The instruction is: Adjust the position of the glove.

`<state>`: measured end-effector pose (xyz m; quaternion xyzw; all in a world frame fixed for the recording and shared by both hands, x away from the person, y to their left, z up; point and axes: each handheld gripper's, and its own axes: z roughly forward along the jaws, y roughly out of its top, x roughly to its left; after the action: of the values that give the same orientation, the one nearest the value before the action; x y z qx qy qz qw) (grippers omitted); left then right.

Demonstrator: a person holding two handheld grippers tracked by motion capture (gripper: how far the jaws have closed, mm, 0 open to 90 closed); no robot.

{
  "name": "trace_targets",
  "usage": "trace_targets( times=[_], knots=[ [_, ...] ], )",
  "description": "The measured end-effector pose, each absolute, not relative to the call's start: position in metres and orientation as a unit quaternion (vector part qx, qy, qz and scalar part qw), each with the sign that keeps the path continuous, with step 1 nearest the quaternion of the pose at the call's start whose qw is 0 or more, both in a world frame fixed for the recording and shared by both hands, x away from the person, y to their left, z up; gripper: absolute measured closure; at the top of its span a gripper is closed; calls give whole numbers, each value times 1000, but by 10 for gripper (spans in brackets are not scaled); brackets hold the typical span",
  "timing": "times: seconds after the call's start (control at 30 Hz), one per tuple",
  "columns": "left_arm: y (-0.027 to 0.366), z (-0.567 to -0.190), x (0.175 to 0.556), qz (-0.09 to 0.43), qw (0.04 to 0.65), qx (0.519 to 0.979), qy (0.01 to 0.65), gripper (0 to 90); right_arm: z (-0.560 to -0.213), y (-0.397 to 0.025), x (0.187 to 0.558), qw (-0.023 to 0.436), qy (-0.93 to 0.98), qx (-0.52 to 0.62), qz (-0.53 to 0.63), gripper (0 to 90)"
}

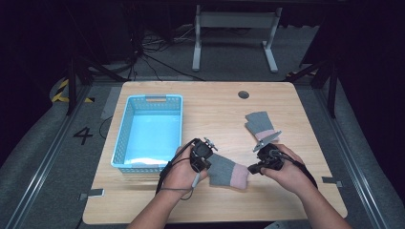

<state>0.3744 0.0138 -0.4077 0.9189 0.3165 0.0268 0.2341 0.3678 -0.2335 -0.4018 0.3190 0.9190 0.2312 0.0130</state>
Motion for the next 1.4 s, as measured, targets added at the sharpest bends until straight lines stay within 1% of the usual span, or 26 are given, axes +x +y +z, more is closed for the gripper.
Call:
trace_targets(
  times=[0.2, 0.47, 0.67, 1.13, 1.4],
  knots=[
    [8, -419, 378, 23, 219, 922, 319, 900, -407, -219, 362, 1, 927, 300, 225, 900],
    [7, -427, 381, 27, 207, 922, 325, 900, -414, -209, 359, -6, 932, 287, 223, 900],
    [6, -431, 382, 20, 202, 922, 329, 900, -419, -204, 358, -15, 934, 281, 219, 900],
    [5, -432, 383, 12, 192, 926, 324, 900, -424, -204, 360, -17, 934, 287, 211, 900],
    [1, -432, 379, -5, 183, 931, 316, 900, -424, -209, 363, -9, 931, 299, 209, 900]
  ],
)
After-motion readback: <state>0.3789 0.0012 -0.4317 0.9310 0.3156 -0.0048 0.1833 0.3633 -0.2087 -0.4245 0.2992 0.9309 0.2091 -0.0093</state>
